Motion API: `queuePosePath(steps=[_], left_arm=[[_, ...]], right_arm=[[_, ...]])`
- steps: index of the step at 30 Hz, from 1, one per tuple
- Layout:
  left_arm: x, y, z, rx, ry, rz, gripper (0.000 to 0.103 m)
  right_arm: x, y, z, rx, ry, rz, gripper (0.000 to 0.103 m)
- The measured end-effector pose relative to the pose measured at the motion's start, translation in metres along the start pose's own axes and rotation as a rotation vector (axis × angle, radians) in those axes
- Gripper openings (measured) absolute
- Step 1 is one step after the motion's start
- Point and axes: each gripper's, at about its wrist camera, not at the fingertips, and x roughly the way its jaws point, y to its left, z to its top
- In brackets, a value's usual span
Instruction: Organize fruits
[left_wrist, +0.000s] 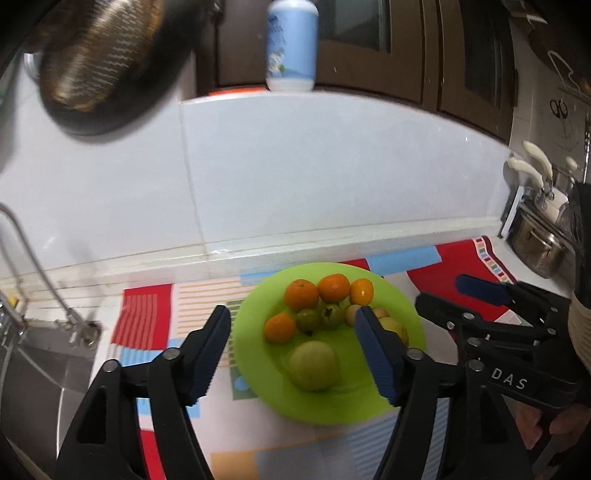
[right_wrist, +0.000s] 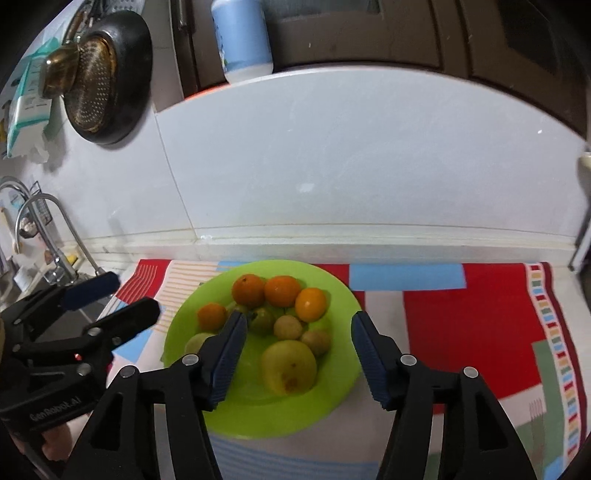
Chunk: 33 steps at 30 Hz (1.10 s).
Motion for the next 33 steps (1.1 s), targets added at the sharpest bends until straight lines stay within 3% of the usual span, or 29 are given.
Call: queuePosePath(steps=[5,11,20,33], left_arm=[[-0.037,0.005,-0.01,-0.015,-0.053,0.049,0.086],[-0.074,0.008,-0.027,0.022,-0.105,0.076,0.096],[-0.127,0.009,-0.046,0.079,-0.163,0.042,0.1],[-0.202,-0.014,-0.08,0.035,-0.202,0.093,0.103]], right_arm=[[-0.036,0.008,-0.014,0.019,-0.049,-0.05,0.077],[-0.082,0.024,-0.032,0.037,-0.107,-0.129,0.083],[-0.144,0.045,-0.057,0.089,-0.176,-0.223,0.085],[-0.214,0.059,-0.09,0.029,-0.205,-0.181,0.085]])
